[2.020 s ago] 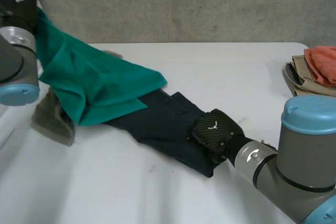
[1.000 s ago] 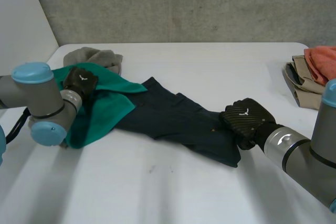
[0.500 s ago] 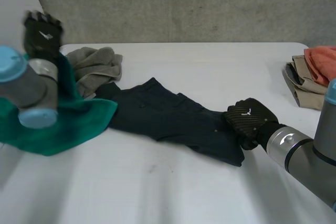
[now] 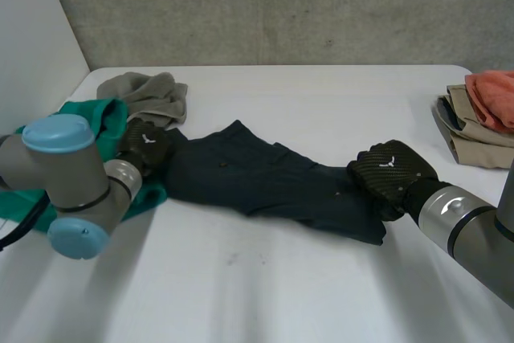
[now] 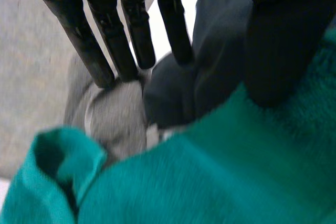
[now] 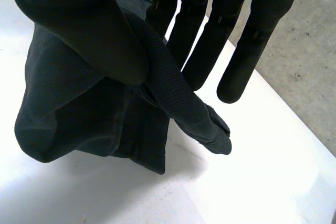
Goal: Fold the laundry.
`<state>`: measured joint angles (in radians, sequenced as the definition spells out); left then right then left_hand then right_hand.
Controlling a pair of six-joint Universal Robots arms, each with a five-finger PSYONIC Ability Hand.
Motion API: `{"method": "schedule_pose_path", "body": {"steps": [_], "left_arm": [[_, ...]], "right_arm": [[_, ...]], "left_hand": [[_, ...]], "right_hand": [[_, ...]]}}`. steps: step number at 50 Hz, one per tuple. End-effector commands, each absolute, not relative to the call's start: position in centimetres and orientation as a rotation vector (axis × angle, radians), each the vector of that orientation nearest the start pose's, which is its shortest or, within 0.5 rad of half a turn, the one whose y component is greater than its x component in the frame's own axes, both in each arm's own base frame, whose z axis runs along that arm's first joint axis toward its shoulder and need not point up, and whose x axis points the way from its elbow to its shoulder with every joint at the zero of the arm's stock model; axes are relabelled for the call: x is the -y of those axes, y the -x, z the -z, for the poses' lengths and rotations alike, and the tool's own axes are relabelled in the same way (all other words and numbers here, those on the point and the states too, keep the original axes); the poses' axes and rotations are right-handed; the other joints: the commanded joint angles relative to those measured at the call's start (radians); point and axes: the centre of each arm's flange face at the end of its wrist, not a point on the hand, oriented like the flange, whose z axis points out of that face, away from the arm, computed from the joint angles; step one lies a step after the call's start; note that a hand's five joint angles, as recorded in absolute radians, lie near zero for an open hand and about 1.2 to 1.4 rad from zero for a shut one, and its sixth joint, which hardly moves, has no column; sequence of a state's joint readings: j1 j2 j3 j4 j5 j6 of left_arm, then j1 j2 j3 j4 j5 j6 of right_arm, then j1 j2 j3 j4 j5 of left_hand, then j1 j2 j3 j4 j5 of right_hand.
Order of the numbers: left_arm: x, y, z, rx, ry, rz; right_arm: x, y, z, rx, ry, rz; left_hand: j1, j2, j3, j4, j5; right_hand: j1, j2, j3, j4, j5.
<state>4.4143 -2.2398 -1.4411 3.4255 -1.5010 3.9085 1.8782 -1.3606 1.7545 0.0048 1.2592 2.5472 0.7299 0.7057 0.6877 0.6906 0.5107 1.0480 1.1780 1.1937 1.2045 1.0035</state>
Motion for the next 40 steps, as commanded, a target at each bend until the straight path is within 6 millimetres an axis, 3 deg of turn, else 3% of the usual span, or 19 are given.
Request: {"method": "schedule_pose_path", "body": {"steps": [1, 6, 12, 13, 15, 17, 18, 24, 30, 33, 40], "left_arm": [[36.8, 21.9, -13.0, -1.970, -0.998, 1.625], [38.6, 19.5, -14.0, -1.891, -0.847, 1.563], [39.9, 16.7, -14.3, -1.744, -0.841, 1.449], [39.9, 16.6, -14.2, -1.734, -0.849, 1.441], [39.5, 16.9, -14.6, -1.712, -0.872, 1.436], [39.0, 17.4, -15.5, -1.697, -0.875, 1.464], [38.2, 18.4, -16.4, -1.683, -0.884, 1.503], [33.7, 23.4, -19.1, -1.675, -0.947, 1.697], [30.2, 25.7, -21.2, -1.721, -0.937, 1.861], [29.5, 26.6, -21.3, -1.730, -0.961, 1.892], [29.0, 29.0, -20.9, -1.710, -1.077, 1.968]], "right_arm": [[24.5, -23.3, -20.0, -2.171, 1.300, 1.742], [27.0, -21.2, -22.2, -2.215, 1.217, 1.877], [27.2, -20.4, -23.5, -2.210, 1.190, 1.921], [27.1, -20.4, -23.4, -2.220, 1.189, 1.904], [26.8, -20.4, -23.2, -2.229, 1.192, 1.880], [26.2, -20.5, -22.7, -2.241, 1.205, 1.827], [25.9, -20.6, -22.6, -2.245, 1.207, 1.805], [23.6, -21.3, -22.5, -2.227, 1.307, 1.667], [19.4, -20.1, -23.6, -2.264, 1.675, 1.392], [18.6, -18.8, -23.9, -2.287, 1.795, 1.239], [18.5, -17.2, -23.3, -2.353, 1.791, 1.090]], "left_hand": [[0.666, 0.691, 0.709, 0.706, 0.711], [0.666, 0.691, 0.709, 0.706, 0.711], [0.666, 0.691, 0.709, 0.706, 0.711], [0.606, 0.630, 0.648, 0.645, 0.650], [0.050, 0.074, 0.092, 0.089, 0.094], [-0.324, -0.300, -0.282, -0.285, -0.279], [-0.395, -0.371, -0.353, -0.356, -0.351], [-0.419, -0.395, -0.377, -0.380, -0.375], [-0.425, -0.401, -0.383, -0.386, -0.381], [-0.437, -0.413, -0.395, -0.398, -0.392], [-0.475, -0.451, -0.433, -0.436, -0.431]], "right_hand": [[0.348, 0.218, 0.203, 0.192, 0.218], [0.348, 0.218, 0.203, 0.192, 0.218], [0.348, 0.218, 0.203, 0.192, 0.218], [0.348, 0.218, 0.203, 0.192, 0.218], [0.348, 0.218, 0.203, 0.192, 0.218], [0.348, 0.218, 0.203, 0.192, 0.218], [0.348, 0.218, 0.203, 0.192, 0.218], [0.348, 0.218, 0.203, 0.192, 0.218], [0.302, 0.172, 0.157, 0.146, 0.172], [0.320, 0.190, 0.174, 0.163, 0.190], [0.348, 0.218, 0.203, 0.192, 0.218]]}}
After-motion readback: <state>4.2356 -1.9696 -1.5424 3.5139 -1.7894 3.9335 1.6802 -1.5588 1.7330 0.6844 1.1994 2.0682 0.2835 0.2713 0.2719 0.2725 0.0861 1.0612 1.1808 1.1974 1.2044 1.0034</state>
